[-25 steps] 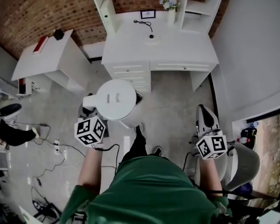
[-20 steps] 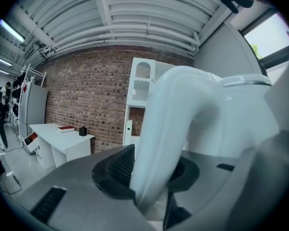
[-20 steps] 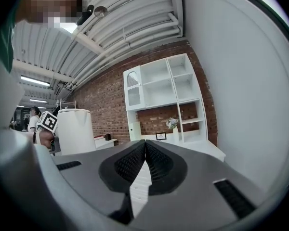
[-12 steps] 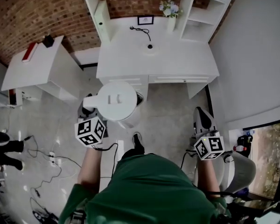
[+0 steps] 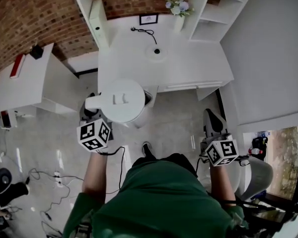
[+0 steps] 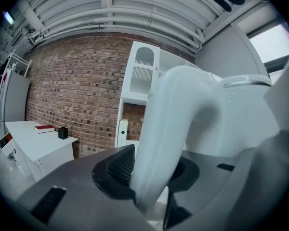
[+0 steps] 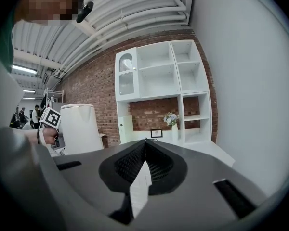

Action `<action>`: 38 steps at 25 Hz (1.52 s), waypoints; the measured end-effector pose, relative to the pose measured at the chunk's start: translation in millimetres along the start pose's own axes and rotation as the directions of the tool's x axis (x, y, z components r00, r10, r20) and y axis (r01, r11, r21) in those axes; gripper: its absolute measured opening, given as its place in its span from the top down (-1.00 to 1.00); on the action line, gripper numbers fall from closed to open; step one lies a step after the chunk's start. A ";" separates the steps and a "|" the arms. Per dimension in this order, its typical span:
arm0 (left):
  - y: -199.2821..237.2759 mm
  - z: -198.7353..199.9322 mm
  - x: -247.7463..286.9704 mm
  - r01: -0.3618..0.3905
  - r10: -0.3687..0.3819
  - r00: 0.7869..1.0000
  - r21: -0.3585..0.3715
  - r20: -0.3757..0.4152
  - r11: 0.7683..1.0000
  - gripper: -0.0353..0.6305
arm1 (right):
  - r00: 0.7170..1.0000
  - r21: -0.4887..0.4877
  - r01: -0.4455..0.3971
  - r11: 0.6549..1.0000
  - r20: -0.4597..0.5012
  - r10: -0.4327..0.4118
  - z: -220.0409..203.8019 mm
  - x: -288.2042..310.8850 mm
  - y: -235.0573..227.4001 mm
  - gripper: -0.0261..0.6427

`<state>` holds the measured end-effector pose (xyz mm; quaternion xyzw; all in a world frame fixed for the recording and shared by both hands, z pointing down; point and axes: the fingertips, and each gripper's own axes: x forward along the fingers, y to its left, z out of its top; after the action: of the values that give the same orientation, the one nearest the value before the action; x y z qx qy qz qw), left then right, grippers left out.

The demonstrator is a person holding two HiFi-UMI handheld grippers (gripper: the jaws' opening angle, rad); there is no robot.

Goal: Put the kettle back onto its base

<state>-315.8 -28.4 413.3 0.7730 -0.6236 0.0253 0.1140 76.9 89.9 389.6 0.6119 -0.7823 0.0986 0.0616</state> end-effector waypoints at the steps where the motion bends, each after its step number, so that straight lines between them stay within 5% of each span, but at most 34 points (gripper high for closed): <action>1: 2.6 0.7 7.5 0.003 -0.003 1.000 -0.002 0.000 1.000 0.47 | 1.000 -0.001 0.002 1.000 -0.008 -0.002 -0.6 5.1 0.4 0.85; 10: 8.0 8.8 73.1 0.017 -0.017 1.000 -0.025 -0.001 1.000 0.47 | 0.999 0.006 0.008 1.000 -0.048 -0.008 -3.8 55.3 -14.5 0.85; 20: -1.3 36.5 134.7 -0.023 0.023 1.000 0.001 0.011 1.000 0.47 | 0.995 0.033 -0.095 0.995 -0.017 0.095 16.0 141.2 -41.9 0.85; 38: -79.6 53.3 291.5 -0.150 0.149 0.988 0.019 0.034 0.989 0.47 | 0.989 0.108 -0.144 0.984 -0.006 0.145 32.4 231.9 -216.6 0.85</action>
<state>-179.7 -303.1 402.9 0.7255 -0.6812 0.0279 0.0934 231.3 -186.9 425.5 0.5554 -0.8177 0.1489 0.0268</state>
